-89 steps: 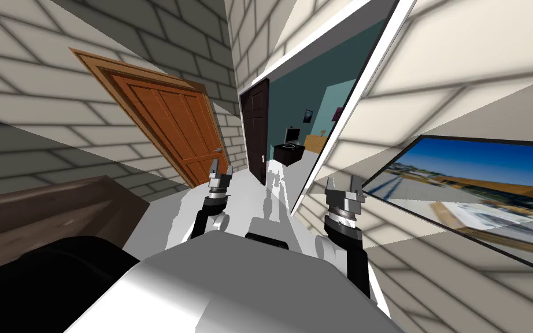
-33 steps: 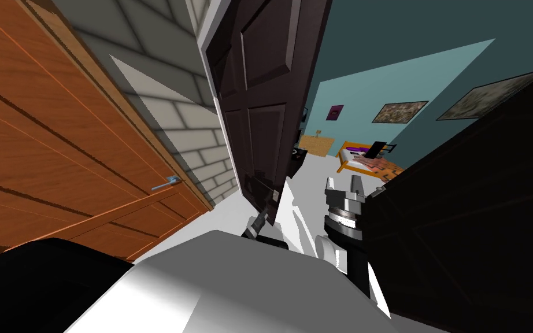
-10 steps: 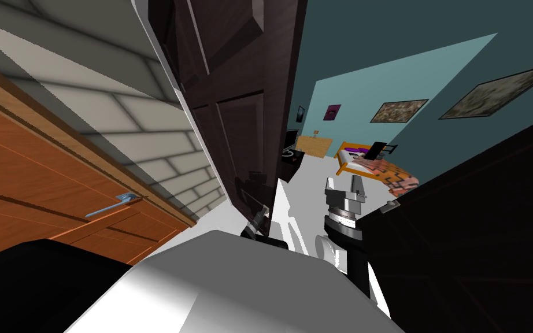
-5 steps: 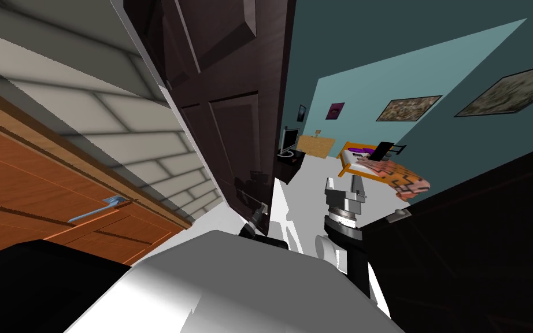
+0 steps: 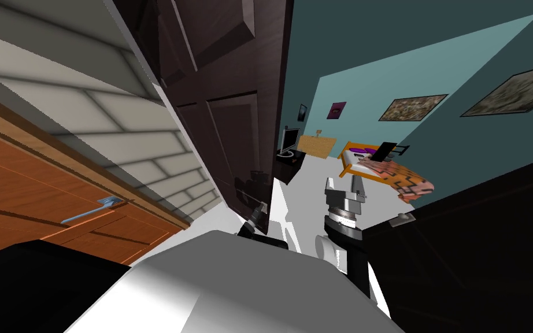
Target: Push the door open
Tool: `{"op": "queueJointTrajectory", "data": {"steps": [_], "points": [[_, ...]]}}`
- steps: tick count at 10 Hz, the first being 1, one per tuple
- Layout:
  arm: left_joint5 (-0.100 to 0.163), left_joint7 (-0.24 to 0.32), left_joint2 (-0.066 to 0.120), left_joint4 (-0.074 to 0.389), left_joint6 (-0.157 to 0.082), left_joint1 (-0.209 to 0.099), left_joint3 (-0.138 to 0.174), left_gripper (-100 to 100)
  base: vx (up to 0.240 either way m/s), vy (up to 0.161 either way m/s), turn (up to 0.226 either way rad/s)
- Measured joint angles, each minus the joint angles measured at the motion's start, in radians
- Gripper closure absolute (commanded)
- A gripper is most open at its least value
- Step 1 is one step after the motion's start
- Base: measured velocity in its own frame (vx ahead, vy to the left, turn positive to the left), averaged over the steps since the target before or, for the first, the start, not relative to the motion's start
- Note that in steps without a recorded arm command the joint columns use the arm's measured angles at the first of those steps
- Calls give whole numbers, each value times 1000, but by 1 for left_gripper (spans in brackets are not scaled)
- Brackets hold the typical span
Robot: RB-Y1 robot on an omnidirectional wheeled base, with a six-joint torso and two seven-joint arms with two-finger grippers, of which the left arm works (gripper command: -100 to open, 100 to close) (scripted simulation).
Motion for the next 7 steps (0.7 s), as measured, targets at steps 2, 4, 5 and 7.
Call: {"op": "queueJointTrajectory", "data": {"steps": [2,4,5,7], "points": [[4,-7,-5,3,10,2,24,100,91,-111,57],[8,-8,-6,7,13,-8,44,100,99,-78,24],[9,-7,-11,15,7,-11,55,100,122,-145,68],[14,-13,-25,42,0,-30,85,100,124,-124,70]]}}
